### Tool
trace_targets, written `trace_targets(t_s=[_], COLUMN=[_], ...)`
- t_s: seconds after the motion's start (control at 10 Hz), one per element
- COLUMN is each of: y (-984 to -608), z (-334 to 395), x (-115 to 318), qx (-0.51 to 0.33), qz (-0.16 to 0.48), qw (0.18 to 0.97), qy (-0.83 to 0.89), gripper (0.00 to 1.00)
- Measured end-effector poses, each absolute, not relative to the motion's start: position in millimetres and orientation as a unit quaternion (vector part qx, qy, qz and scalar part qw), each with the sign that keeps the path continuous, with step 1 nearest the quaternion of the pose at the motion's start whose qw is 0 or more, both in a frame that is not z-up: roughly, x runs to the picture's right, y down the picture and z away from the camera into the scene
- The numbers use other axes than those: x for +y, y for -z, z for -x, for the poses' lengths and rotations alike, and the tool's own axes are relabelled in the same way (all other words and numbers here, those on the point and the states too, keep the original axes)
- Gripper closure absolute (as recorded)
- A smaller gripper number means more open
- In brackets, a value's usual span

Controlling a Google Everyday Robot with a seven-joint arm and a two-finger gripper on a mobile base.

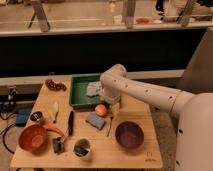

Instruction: Place apple in purple bowl

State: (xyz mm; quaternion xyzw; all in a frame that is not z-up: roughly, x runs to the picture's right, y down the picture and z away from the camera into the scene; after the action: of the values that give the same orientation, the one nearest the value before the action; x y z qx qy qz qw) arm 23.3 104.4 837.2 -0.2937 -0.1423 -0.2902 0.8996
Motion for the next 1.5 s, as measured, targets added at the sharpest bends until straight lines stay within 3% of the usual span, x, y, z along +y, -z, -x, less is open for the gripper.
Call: trace_targets(t_s=[0.4, 1.0, 1.5], y=[-837, -832, -852], z=[-15, 10, 38], x=[105, 117, 133], qx=[-0.194, -0.289, -0.285], qz=[0.258, 0.112, 0.086], qw=[0.876, 0.707, 0.645], qy=[0.358, 0.636, 0.703], gripper=[0.2, 0.2, 0.2])
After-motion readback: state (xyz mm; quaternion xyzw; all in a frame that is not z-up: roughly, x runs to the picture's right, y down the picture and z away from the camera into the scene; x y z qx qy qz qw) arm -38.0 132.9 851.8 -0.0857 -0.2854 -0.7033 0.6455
